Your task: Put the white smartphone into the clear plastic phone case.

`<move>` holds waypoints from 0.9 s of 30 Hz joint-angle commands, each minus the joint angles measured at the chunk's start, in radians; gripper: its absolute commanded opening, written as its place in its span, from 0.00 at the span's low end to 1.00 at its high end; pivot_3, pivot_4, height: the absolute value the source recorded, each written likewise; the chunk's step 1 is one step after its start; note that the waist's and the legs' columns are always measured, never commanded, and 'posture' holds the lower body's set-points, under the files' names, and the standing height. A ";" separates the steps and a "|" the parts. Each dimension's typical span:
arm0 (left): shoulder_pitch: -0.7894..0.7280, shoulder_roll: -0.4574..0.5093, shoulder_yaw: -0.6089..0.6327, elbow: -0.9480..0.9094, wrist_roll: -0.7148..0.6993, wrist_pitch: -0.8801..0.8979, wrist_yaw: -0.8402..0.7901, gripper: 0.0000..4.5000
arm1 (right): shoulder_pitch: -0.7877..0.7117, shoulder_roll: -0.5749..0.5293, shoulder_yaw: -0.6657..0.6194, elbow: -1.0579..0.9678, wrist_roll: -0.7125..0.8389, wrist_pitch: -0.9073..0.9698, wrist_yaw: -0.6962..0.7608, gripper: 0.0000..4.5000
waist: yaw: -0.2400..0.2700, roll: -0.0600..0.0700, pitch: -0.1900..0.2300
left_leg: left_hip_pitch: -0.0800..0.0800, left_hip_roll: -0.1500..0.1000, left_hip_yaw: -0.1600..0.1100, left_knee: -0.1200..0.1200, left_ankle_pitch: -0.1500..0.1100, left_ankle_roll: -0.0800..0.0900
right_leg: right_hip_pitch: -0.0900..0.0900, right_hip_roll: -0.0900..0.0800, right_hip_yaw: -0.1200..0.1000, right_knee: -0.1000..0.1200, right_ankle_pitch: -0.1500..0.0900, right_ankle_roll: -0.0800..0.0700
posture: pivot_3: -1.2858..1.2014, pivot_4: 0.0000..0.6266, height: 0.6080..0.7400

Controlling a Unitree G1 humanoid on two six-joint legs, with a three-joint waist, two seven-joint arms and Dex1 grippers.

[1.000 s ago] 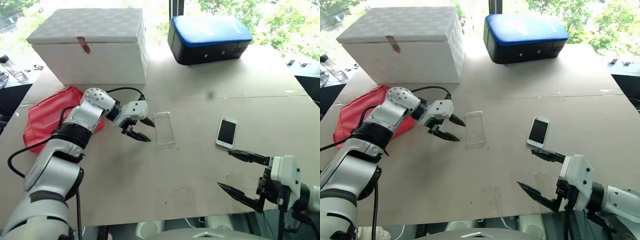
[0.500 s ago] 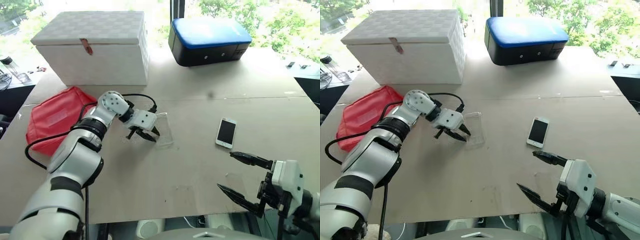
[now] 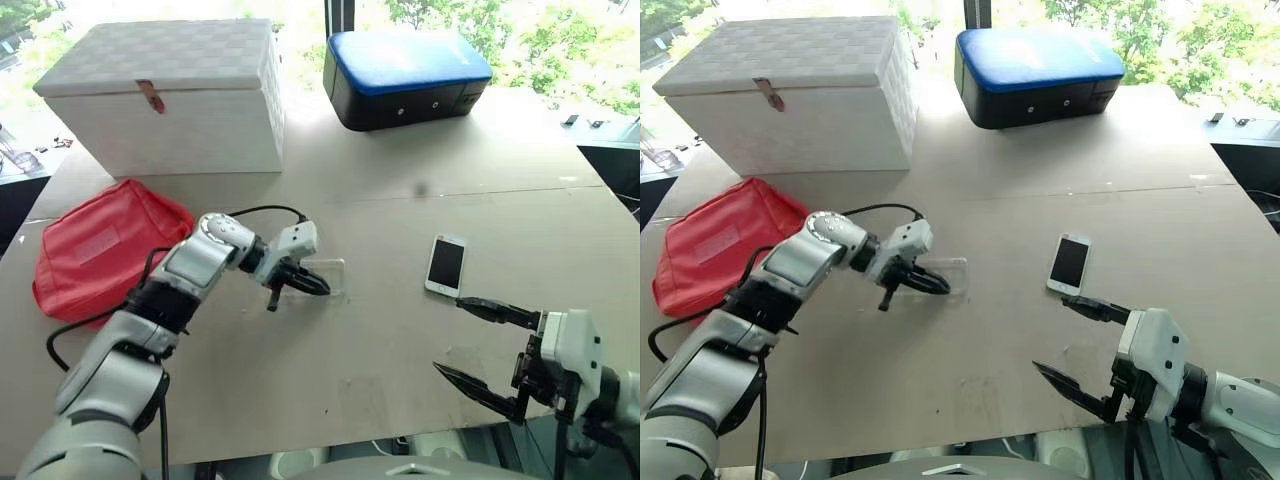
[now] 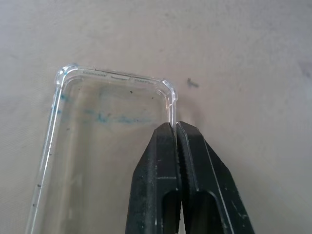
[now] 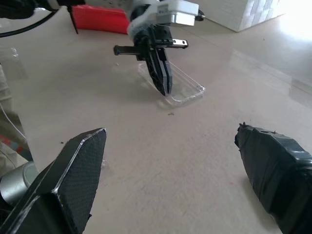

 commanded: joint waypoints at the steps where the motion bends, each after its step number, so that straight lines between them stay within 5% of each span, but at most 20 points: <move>1: 0.045 -0.022 0.055 -0.144 0.023 0.112 0.144 0.02 | -0.051 -0.008 0.009 0.012 0.040 0.051 -0.035 1.00 | 0.001 0.000 0.000 | 0.000 0.000 0.000 0.000 0.000 0.000 | 0.000 0.000 0.000 0.000 -0.001 0.001 | 0.52 0.24 1.00; 6: 0.105 -0.102 0.099 -0.204 0.016 0.150 0.267 0.02 | -0.175 0.036 0.054 0.070 0.047 0.182 -0.199 1.00 | -0.001 0.000 0.000 | 0.006 0.000 0.000 0.000 0.000 0.000 | 0.004 0.000 0.000 0.001 -0.001 0.002 | 0.52 0.24 1.00; 14: 0.210 -0.136 0.352 -0.376 -0.206 0.214 0.295 0.81 | -0.400 0.167 0.155 0.191 -0.139 0.340 -0.537 1.00 | -0.004 0.001 0.000 | 0.004 0.000 0.001 -0.002 0.000 0.000 | 0.000 0.002 0.002 0.002 0.001 -0.003 | 0.52 0.24 1.00; 16: 0.228 -0.139 0.430 -0.414 -0.256 0.207 0.312 0.97 | -0.433 0.230 0.175 0.187 -0.088 0.449 -0.598 1.00 | 0.000 0.001 0.000 | 0.004 0.000 0.001 -0.003 0.000 0.000 | 0.000 0.001 0.002 0.001 0.001 -0.003 | 0.52 0.24 1.00; 20: 0.252 -0.094 0.545 -0.493 -0.365 0.253 0.316 0.97 | -0.550 0.346 0.167 0.156 -0.027 0.740 -0.749 1.00 | -0.004 0.002 0.001 | 0.003 -0.001 0.001 -0.003 0.000 0.000 | 0.000 0.001 0.003 0.001 0.001 -0.003 | 0.52 0.24 1.00; 27: 0.304 -0.044 0.547 -0.548 -0.362 0.197 0.324 0.97 | -0.727 0.560 0.131 0.266 -0.117 0.960 -0.943 1.00 | -0.003 0.003 0.001 | 0.005 -0.002 0.002 -0.002 0.000 0.000 | 0.000 0.001 0.004 0.001 0.001 -0.003 | 0.52 0.24 1.00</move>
